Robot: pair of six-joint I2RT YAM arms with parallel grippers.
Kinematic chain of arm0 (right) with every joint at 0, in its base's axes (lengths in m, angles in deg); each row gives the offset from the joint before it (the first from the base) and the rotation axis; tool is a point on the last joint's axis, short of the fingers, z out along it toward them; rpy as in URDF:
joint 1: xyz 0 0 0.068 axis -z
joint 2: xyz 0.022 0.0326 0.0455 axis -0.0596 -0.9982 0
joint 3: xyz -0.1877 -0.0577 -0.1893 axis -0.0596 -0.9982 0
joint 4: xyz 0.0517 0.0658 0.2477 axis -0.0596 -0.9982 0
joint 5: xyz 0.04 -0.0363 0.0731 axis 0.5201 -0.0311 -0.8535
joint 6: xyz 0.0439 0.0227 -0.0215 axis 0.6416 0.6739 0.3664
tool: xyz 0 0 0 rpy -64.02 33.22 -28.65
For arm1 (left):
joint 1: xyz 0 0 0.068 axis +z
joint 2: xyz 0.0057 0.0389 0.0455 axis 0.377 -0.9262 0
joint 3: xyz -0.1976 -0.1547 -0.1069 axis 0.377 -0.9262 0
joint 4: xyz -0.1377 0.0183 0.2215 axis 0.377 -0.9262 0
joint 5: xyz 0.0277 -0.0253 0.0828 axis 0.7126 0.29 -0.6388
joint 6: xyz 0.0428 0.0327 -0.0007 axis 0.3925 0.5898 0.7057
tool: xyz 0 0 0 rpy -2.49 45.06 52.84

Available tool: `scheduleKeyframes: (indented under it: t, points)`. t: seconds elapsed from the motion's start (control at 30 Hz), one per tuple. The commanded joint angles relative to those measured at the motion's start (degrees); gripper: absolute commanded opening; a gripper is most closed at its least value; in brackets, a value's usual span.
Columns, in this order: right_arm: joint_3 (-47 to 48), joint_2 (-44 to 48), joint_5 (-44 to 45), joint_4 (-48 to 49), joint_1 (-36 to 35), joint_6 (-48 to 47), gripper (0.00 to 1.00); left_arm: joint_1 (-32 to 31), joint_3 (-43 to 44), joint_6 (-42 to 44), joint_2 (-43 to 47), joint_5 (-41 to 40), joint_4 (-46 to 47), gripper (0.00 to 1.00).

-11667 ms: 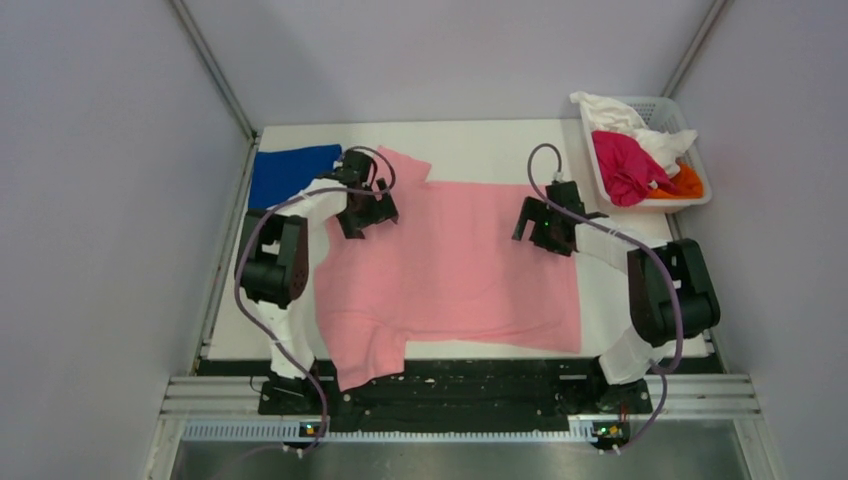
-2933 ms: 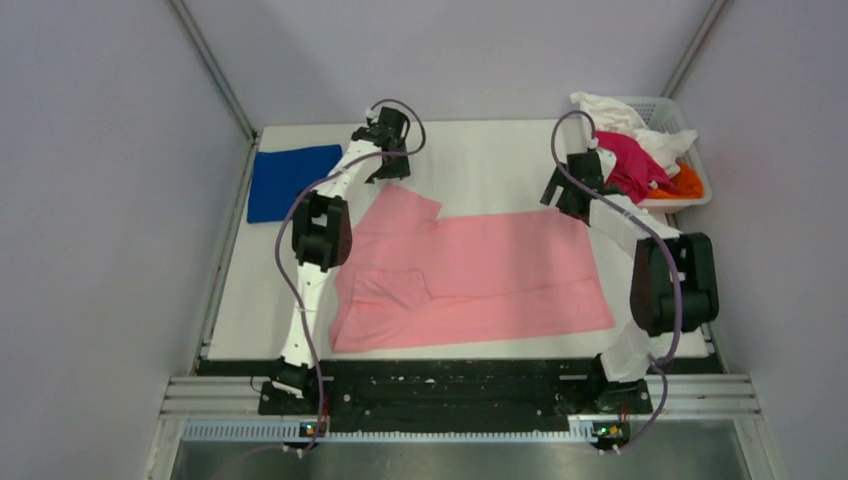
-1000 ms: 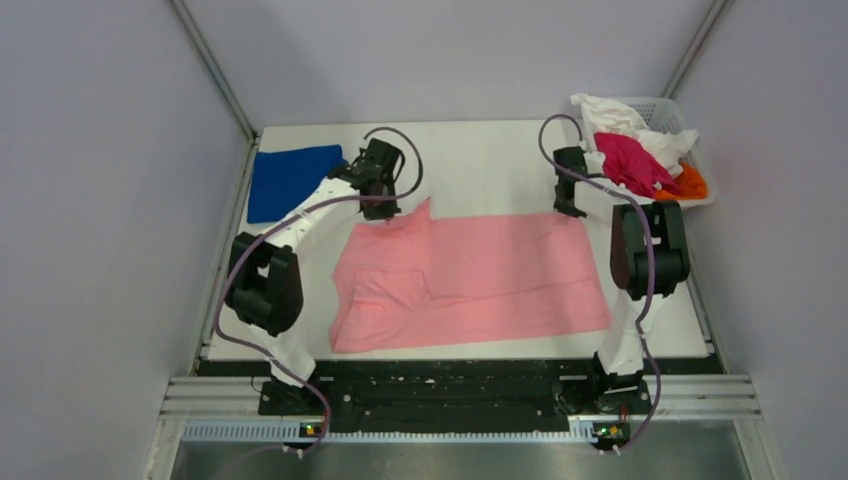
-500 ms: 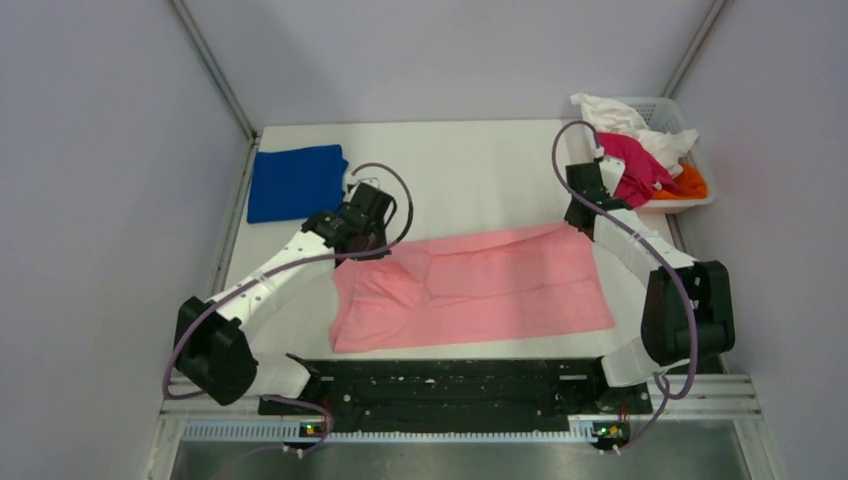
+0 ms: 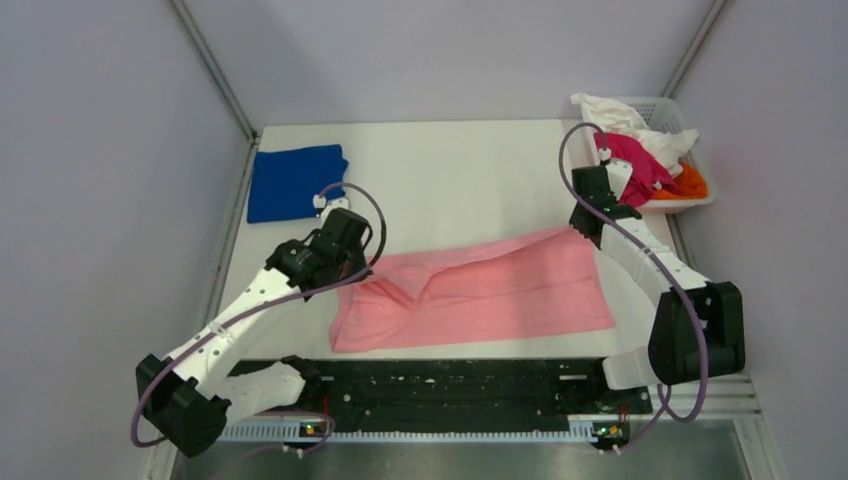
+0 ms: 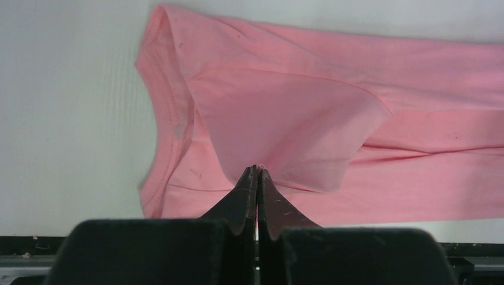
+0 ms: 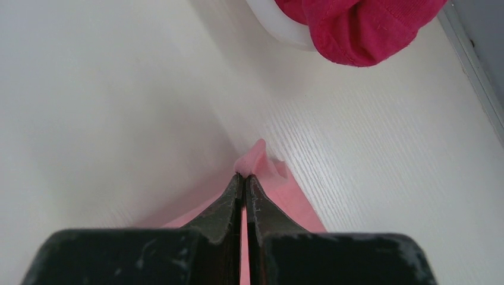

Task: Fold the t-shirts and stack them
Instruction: Fold the other side of the tshirt into a rectangle

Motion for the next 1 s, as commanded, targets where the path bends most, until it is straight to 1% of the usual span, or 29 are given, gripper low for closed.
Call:
scheduleKeyframes:
  t: [0.0,0.1,0.23,0.27,0.33,0.37,0.4,0.47,0.5,0.53,0.57,0.63,0.7,0.73,0.8,0.87,0.9,0.97]
  points:
    - [-1.54,3.71,0.74,-0.93,-0.46,0.36,0.00,-0.53,-3.28,-2.96,3.67,1.82,-1.91,0.00]
    - [-3.59,5.47,-0.28,-1.93,-0.50,1.69,0.00,-0.93,-6.93,-3.98,5.30,4.44,-1.69,0.00]
    - [-8.73,8.14,-1.33,-4.66,-0.42,5.46,0.00,-1.50,-12.65,-6.33,6.93,8.51,-1.83,0.00]
    - [-10.10,8.92,-0.99,-5.37,-0.47,6.56,0.03,-1.51,-13.94,-7.24,7.30,9.32,-2.24,0.00]
    - [-12.41,10.01,-0.02,-6.70,-0.45,8.19,0.27,-1.66,-15.69,-8.48,7.67,9.89,-4.18,0.00]
    - [-12.89,10.51,0.30,-7.25,-0.42,8.40,0.37,-1.65,-15.99,-9.22,7.77,9.45,-5.92,0.00]
    - [-12.95,10.81,0.59,-8.01,-0.44,8.77,0.47,-1.60,-15.97,-9.78,7.81,8.73,-7.63,0.10]
    - [-12.45,11.53,0.75,-9.36,-0.43,9.06,0.65,-1.68,-14.95,-10.11,7.79,8.08,-10.92,0.39]
    - [-12.03,11.97,0.66,-9.74,-0.49,9.00,0.73,-1.61,-14.07,-10.05,7.79,7.91,-12.28,0.53]
    - [-11.56,12.49,0.40,-9.83,-0.43,8.85,0.83,-1.70,-13.06,-10.02,7.76,7.62,-13.34,0.68]
    - [-10.96,12.81,-0.04,-9.81,-0.49,8.39,0.89,-1.68,-11.88,-10.12,7.78,7.09,-14.10,0.77]
    - [-9.92,13.53,-2.43,-8.92,-0.64,6.59,0.90,-1.71,-9.86,-9.74,7.92,6.40,-14.39,0.88]
    - [-9.99,14.24,-7.33,-5.80,-1.44,4.64,0.91,-1.70,-8.62,-8.99,8.00,5.58,-11.01,0.97]
    - [-10.59,14.49,-10.74,-3.65,-1.71,4.00,0.91,-1.69,-8.54,-8.33,7.80,5.42,-8.27,0.99]
    - [-12.81,14.57,-20.31,2.82,-2.09,2.92,0.93,-1.61,-9.53,-8.33,6.61,6.79,-0.04,0.99]
    - [-15.65,13.52,-28.12,9.01,-2.82,3.33,0.96,-1.50,-10.84,-8.52,3.52,10.82,8.56,0.99]
    - [-16.33,12.42,-30.65,10.71,-3.30,3.82,0.97,-1.49,-11.17,-8.38,1.33,12.51,12.18,0.99]
    - [-17.19,10.32,-31.86,12.62,-4.69,4.72,0.98,-0.83,-10.44,-9.97,-5.85,12.87,15.95,0.99]
